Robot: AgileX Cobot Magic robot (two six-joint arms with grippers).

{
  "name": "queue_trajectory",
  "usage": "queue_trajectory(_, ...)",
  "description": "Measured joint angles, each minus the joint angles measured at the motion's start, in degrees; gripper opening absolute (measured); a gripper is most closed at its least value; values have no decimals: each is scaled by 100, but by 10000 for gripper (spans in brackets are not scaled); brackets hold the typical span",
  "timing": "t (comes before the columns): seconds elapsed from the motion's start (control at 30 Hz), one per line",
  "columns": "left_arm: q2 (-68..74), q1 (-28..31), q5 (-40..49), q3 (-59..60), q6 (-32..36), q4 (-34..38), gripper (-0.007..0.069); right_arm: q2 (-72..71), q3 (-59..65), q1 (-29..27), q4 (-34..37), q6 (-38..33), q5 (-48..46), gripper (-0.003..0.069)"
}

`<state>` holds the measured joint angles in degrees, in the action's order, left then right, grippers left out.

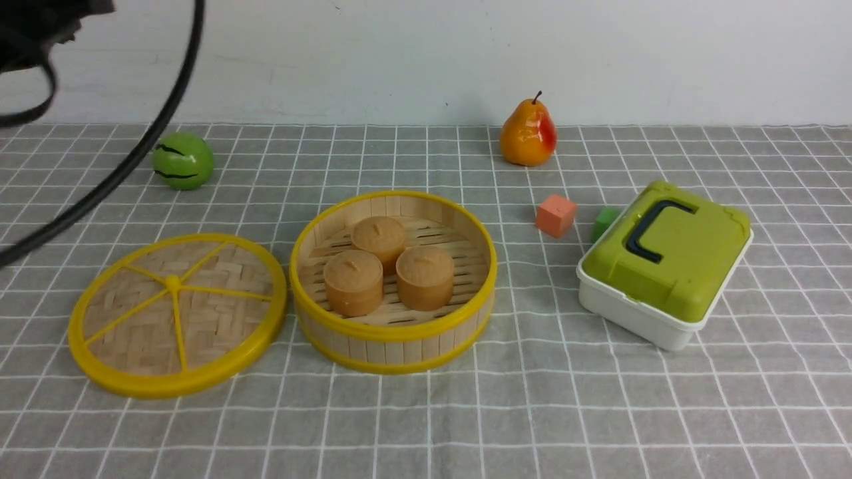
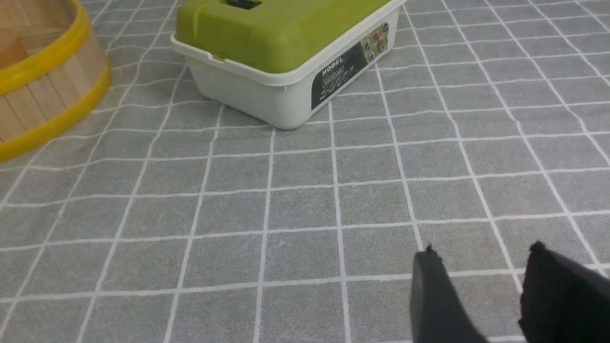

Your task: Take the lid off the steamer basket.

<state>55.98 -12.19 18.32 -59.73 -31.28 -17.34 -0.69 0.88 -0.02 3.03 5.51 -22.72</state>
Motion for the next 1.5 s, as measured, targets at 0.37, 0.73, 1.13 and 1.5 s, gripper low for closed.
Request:
queue_trajectory(0.37,-3572,-12,-1288,3894,0,-834,-13,0,0,2,0,0,0,242)
queue_trajectory(0.73,-4973,-12,-1601,5808,-132,-936,-13,0,0,0,0,0,0,242)
queue_trajectory(1.13,-5553,-18,-1116,6150,-58,-271,-13,0,0,2,0,0,0,242)
queue_trajectory(1.5,-5660,188,442,6156,1849,1174,-13,0,0,2,0,0,0,242)
